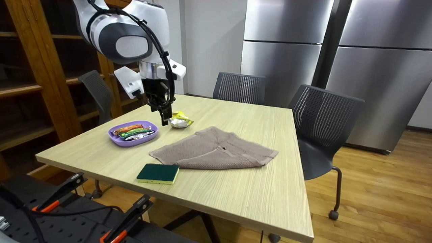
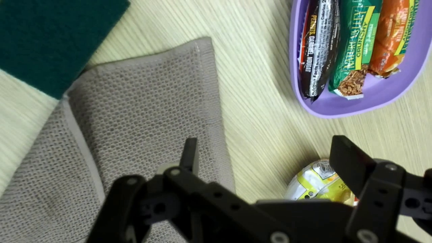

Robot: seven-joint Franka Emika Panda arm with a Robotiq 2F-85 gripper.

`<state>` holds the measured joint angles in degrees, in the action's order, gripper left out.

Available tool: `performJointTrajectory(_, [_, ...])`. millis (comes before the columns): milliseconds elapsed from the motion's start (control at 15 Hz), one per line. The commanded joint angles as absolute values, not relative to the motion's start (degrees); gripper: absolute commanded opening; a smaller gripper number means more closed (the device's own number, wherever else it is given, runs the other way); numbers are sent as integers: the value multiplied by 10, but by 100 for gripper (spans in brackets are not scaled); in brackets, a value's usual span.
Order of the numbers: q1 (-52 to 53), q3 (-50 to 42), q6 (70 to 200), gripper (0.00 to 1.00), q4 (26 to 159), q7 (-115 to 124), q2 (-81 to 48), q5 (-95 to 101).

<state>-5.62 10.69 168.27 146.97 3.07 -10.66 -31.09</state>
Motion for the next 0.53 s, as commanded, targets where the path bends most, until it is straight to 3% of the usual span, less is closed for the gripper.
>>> performJointTrajectory(0, [-80,115,1652,100,1515,-13,-35,-348])
performJointTrajectory(467, [-96,79,1662,100,1497,-39,-65,-340])
